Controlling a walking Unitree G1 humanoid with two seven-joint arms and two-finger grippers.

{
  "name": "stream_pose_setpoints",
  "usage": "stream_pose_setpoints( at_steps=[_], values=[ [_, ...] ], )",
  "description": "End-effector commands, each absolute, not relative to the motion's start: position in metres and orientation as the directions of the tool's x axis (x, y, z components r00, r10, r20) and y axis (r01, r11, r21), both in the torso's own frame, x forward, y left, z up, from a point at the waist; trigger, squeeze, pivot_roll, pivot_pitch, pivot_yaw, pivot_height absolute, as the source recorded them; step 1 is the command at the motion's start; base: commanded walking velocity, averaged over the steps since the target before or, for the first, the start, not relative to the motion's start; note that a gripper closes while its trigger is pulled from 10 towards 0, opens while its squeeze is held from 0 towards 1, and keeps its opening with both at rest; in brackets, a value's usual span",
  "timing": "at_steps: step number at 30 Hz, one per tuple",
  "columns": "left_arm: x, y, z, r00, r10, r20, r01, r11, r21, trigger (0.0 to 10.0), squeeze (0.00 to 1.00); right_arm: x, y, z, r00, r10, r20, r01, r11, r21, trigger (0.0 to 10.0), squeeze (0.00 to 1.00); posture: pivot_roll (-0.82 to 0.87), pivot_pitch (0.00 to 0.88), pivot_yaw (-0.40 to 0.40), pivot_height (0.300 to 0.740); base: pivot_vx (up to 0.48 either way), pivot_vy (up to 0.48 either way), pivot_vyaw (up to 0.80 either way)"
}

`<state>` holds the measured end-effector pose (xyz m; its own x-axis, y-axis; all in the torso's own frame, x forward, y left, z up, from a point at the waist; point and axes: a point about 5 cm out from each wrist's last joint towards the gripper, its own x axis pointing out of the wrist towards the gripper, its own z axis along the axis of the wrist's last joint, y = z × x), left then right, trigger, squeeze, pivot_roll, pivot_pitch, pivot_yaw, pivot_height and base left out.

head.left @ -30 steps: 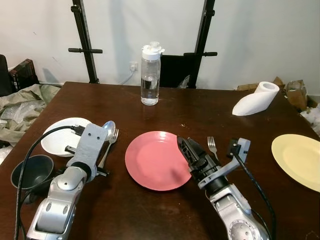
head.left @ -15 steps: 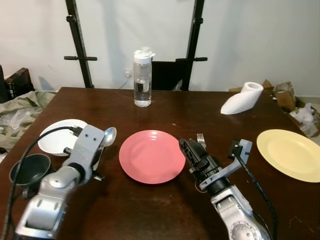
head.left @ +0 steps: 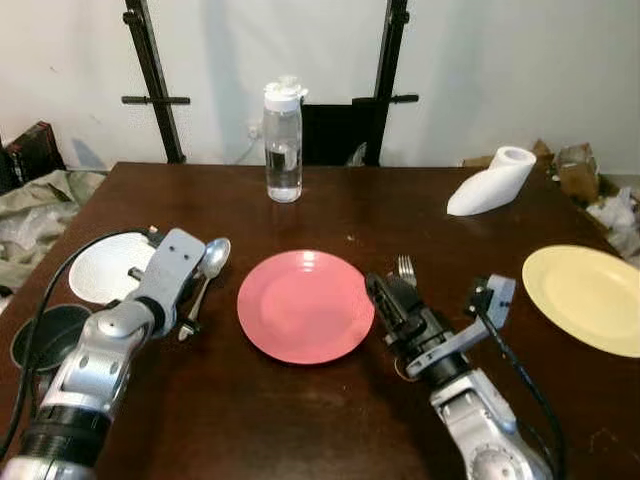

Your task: Setting the table

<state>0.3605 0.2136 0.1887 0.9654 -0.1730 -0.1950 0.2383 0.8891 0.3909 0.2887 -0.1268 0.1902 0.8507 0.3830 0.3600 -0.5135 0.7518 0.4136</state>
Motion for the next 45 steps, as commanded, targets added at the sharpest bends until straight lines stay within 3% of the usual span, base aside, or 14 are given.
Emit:
stream_pose_setpoints(
  at_steps=[1, 29, 31, 32, 34, 35, 37, 40, 42, 43, 44, 45],
  values=[
    [0.363, 0.211, 0.187, 0.966, -0.184, -0.184, 0.241, 0.901, 0.362, 10.0, 0.00, 0.289, -0.129, 0.194, 0.850, 0.373, 0.372, -0.505, 0.776, 0.378, 10.0, 0.00, 0.08, 0.213, 0.101, 0.740, 0.000, 0.000, 0.00],
    [0.382, 0.202, 0.178, 0.978, -0.145, -0.148, 0.177, 0.955, 0.238, 10.0, 0.00, 0.288, -0.127, 0.207, 0.834, 0.390, 0.391, -0.522, 0.786, 0.330, 10.0, 0.00, 0.06, 0.253, 0.099, 0.740, 0.000, 0.000, 0.00],
    [0.383, 0.201, 0.178, 0.979, -0.146, -0.143, 0.176, 0.957, 0.231, 10.0, 0.04, 0.288, -0.126, 0.207, 0.832, 0.394, 0.390, -0.527, 0.783, 0.332, 10.0, 0.00, 0.06, 0.253, 0.099, 0.740, 0.000, 0.000, 0.00],
    [0.385, 0.199, 0.179, 0.979, -0.147, -0.139, 0.176, 0.959, 0.224, 10.0, 0.22, 0.288, -0.124, 0.207, 0.830, 0.398, 0.390, -0.530, 0.780, 0.332, 10.0, 0.00, 0.06, 0.251, 0.099, 0.740, 0.000, 0.000, 0.00],
    [0.385, 0.198, 0.179, 0.979, -0.148, -0.138, 0.176, 0.960, 0.219, 10.0, 0.22, 0.287, -0.124, 0.207, 0.830, 0.400, 0.390, -0.532, 0.779, 0.333, 10.0, 0.00, 0.06, 0.251, 0.099, 0.740, 0.000, 0.000, 0.00],
    [0.386, 0.198, 0.180, 0.979, -0.148, -0.136, 0.176, 0.960, 0.216, 10.0, 0.30, 0.287, -0.123, 0.207, 0.829, 0.401, 0.390, -0.533, 0.778, 0.333, 10.0, 0.00, 0.06, 0.251, 0.100, 0.740, 0.000, 0.000, 0.00],
    [0.386, 0.198, 0.180, 0.980, -0.147, -0.135, 0.174, 0.961, 0.214, 10.0, 0.32, 0.287, -0.123, 0.207, 0.829, 0.401, 0.390, -0.533, 0.778, 0.332, 10.0, 0.00, 0.05, 0.249, 0.100, 0.740, 0.000, 0.000, 0.00],
    [0.385, 0.200, 0.177, 0.981, -0.137, -0.138, 0.164, 0.964, 0.209, 10.0, 0.53, 0.286, -0.125, 0.207, 0.830, 0.402, 0.387, -0.532, 0.780, 0.331, 10.0, 0.00, 0.05, 0.248, 0.095, 0.740, 0.000, 0.000, 0.00],
    [0.385, 0.200, 0.176, 0.981, -0.135, -0.140, 0.162, 0.965, 0.207, 10.0, 0.55, 0.286, -0.125, 0.207, 0.830, 0.403, 0.387, -0.532, 0.779, 0.330, 10.0, 0.00, 0.05, 0.248, 0.094, 0.740, 0.000, 0.000, 0.00],
    [0.385, 0.201, 0.176, 0.981, -0.134, -0.141, 0.161, 0.965, 0.205, 10.0, 0.68, 0.287, -0.125, 0.207, 0.829, 0.404, 0.387, -0.534, 0.779, 0.329, 10.0, 0.00, 0.05, 0.247, 0.092, 0.740, 0.000, 0.000, 0.00],
    [0.385, 0.201, 0.176, 0.981, -0.134, -0.141, 0.161, 0.965, 0.205, 10.0, 0.68, 0.287, -0.125, 0.207, 0.829, 0.404, 0.387, -0.534, 0.779, 0.329, 10.0, 0.00, 0.05, 0.247, 0.092, 0.740, 0.000, 0.000, 0.00],
    [0.385, 0.201, 0.175, 0.981, -0.134, -0.141, 0.161, 0.966, 0.203, 10.0, 1.00, 0.287, -0.124, 0.207, 0.827, 0.407, 0.388, -0.536, 0.778, 0.329, 10.0, 0.00, 0.06, 0.246, 0.091, 0.740, 0.000, 0.000, 0.00]
  ],
)
